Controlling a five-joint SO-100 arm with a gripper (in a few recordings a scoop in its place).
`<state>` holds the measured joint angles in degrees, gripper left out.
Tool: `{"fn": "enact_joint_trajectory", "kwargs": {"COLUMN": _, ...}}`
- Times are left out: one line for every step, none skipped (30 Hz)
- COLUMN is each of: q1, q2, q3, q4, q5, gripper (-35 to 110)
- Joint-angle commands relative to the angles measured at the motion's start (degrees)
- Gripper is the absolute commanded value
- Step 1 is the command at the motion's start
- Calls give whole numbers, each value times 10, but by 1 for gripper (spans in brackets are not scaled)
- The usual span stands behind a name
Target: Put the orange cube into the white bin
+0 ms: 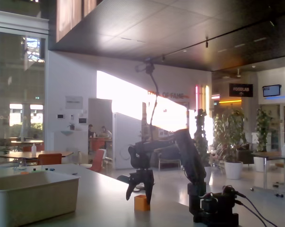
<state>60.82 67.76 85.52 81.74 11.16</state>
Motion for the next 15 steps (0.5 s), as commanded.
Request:
{"fn": "enact_joint_trajectory", "kwargs": {"q1": 2, "q2": 3, "q3": -14, "q4": 1, "q5": 1, "gripper": 62}}
{"fn": "enact_joint_trajectory", "kwargs": {"q1": 4, "q2": 2, "q3": -13, "q4": 2, "q5": 1, "gripper": 62}}
{"fn": "enact_joint_trajectory", "kwargs": {"q1": 5, "q2": 2, "q3": -13, "q4": 2, "q5": 1, "gripper": 62}}
{"fn": "enact_joint_trajectory", "kwargs": {"q1": 7, "q2": 2, "q3": -13, "q4": 2, "q5": 1, "gripper": 62}}
{"fn": "enact_joint_trajectory", "kwargs": {"q1": 8, "q2": 2, "q3": -12, "q4": 2, "q5": 1, "gripper": 62}}
{"fn": "enact_joint_trajectory", "kwargs": {"q1": 9, "q2": 2, "q3": -12, "q4": 2, "q5": 1, "gripper": 62}}
{"fn": "enact_joint_trajectory", "kwargs": {"q1": 9, "q2": 2, "q3": -12, "q4": 2, "q5": 2, "gripper": 62}}
{"fn": "enact_joint_trajectory", "kwargs": {"q1": 9, "q2": 0, "q3": -12, "q4": 2, "q5": 2, "gripper": 62}}
{"fn": "enact_joint_trajectory", "kwargs": {"q1": 9, "q2": -4, "q3": -11, "q4": 2, "q5": 2, "gripper": 62}}
{"fn": "enact_joint_trajectory", "kwargs": {"q1": 9, "q2": -12, "q3": -11, "q4": 2, "q5": 2, "gripper": 62}}
{"fn": "enact_joint_trajectory", "kwargs": {"q1": 9, "q2": -20, "q3": -11, "q4": -1, "q5": 2, "gripper": 62}}
{"fn": "enact_joint_trajectory", "kwargs": {"q1": 9, "q2": -28, "q3": -11, "q4": -1, "q5": 2, "gripper": 62}}
{"fn": "enact_joint_trajectory", "kwargs": {"q1": 10, "q2": -32, "q3": -11, "q4": 0, "q5": 2, "gripper": 62}}
{"fn": "enact_joint_trajectory", "kwargs": {"q1": 10, "q2": -32, "q3": -11, "q4": 1, "q5": 2, "gripper": 62}}
{"fn": "enact_joint_trajectory", "kwargs": {"q1": 10, "q2": -32, "q3": -11, "q4": 2, "q5": 2, "gripper": 62}}
